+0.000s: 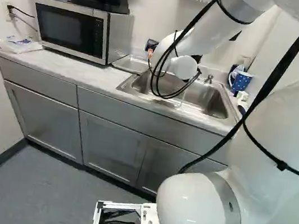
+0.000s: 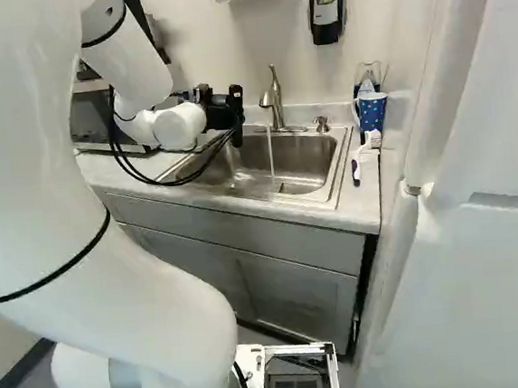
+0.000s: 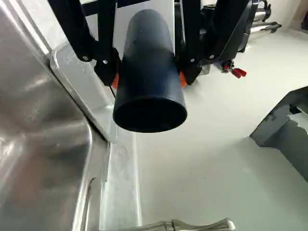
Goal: Rinse the cup and place it in the tray
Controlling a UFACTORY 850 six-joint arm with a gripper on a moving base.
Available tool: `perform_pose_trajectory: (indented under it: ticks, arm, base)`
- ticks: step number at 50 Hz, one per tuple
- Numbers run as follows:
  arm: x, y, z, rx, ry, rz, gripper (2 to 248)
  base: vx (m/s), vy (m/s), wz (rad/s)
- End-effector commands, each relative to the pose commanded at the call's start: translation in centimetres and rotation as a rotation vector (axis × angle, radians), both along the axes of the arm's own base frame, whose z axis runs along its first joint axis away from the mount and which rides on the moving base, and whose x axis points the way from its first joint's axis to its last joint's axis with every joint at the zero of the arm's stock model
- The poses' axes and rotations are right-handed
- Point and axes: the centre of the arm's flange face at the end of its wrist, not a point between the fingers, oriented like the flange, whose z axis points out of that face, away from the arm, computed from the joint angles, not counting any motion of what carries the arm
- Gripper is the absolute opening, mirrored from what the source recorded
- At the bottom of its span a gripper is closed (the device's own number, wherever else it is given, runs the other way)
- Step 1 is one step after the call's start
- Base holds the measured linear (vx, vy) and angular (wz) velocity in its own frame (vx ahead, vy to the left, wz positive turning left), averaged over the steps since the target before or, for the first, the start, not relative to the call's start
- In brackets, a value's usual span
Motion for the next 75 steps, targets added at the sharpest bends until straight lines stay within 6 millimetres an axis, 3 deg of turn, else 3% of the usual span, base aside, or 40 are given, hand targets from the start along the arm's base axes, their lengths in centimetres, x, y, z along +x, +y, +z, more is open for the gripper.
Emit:
perform_pose_trajectory:
  ticks: [75]
  arm:
    - [0.0, 0.0, 0.0, -0.782, -0.072, 0.062, 126]
  base:
    - [0.0, 0.0, 0.0]
